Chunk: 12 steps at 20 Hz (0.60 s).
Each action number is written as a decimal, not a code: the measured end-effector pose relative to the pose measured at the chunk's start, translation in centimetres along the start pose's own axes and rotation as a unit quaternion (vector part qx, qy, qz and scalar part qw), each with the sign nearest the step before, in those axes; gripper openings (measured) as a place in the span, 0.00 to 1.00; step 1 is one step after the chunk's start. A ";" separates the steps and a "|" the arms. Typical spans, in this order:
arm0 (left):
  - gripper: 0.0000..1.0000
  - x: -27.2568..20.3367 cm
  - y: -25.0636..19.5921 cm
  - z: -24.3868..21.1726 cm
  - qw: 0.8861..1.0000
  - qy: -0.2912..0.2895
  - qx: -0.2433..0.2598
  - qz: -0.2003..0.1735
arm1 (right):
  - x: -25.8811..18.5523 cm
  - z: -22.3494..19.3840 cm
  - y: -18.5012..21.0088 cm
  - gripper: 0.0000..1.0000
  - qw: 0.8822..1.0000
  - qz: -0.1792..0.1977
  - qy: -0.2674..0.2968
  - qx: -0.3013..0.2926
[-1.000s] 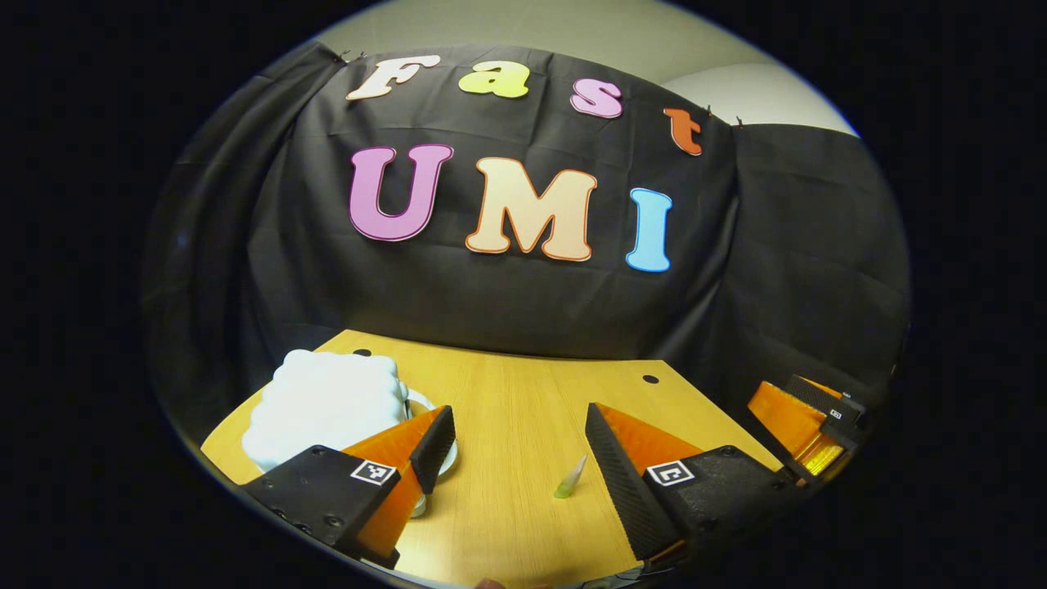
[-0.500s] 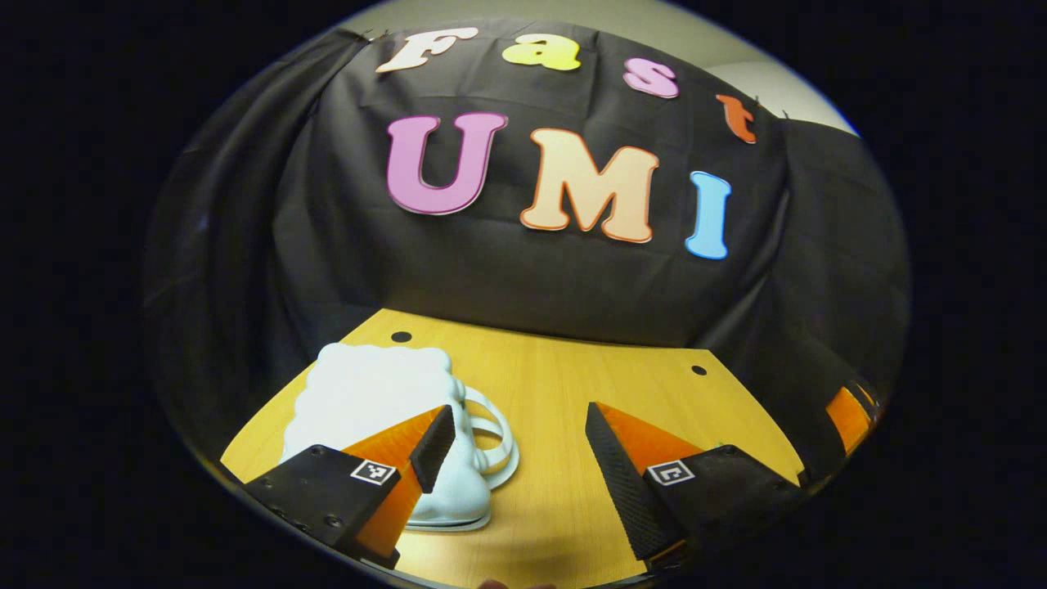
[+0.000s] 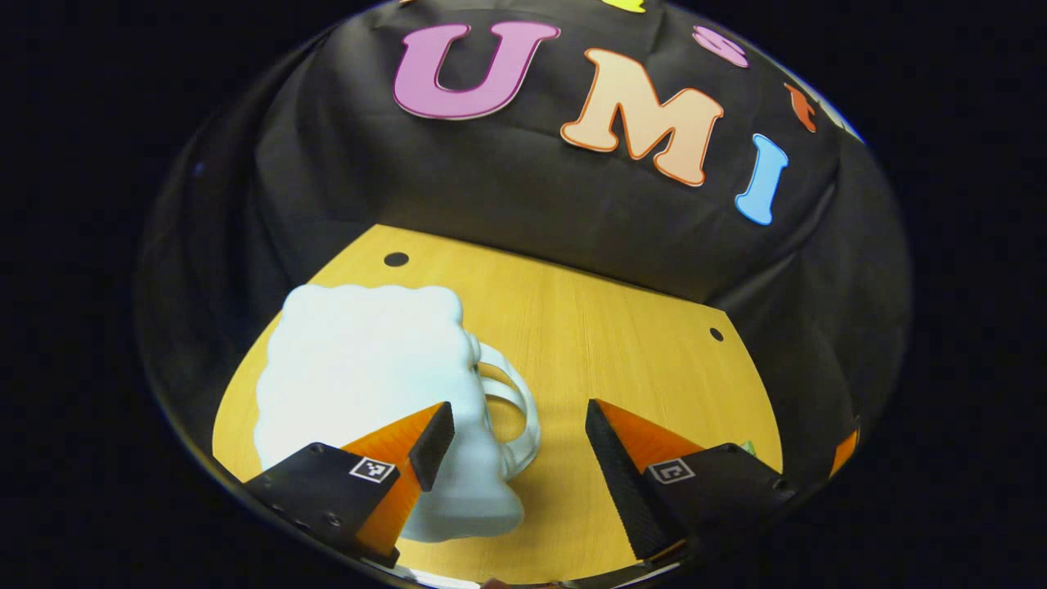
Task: First open the suitcase, pack the skin care products into it, and then close the suitcase.
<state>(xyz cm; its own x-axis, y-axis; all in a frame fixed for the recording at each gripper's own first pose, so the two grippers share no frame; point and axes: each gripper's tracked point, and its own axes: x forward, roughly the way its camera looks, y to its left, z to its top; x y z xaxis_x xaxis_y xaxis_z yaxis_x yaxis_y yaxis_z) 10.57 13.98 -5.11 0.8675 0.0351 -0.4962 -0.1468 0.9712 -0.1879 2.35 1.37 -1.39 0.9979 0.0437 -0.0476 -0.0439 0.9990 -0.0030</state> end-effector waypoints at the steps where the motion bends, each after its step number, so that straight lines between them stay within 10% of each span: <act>1: 0.96 0.9 -0.4 0.1 1.000 0.017 -0.002 -0.005 | -0.1 -0.1 -0.2 0.98 1.000 -0.003 0.002 0.000; 12: 0.81 8.3 -0.2 -2.6 0.984 0.173 -0.008 0.045 | -0.4 -1.6 -2.8 0.98 0.999 -0.034 0.025 -0.002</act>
<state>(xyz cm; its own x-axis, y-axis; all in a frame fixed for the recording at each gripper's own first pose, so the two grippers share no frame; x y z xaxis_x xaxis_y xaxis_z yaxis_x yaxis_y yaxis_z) 16.57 13.42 -11.38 0.6371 0.0360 -0.7699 -0.2257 0.9638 -0.1417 1.98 -1.42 -2.98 0.9951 -0.0240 -0.0964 0.0230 0.9997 -0.0110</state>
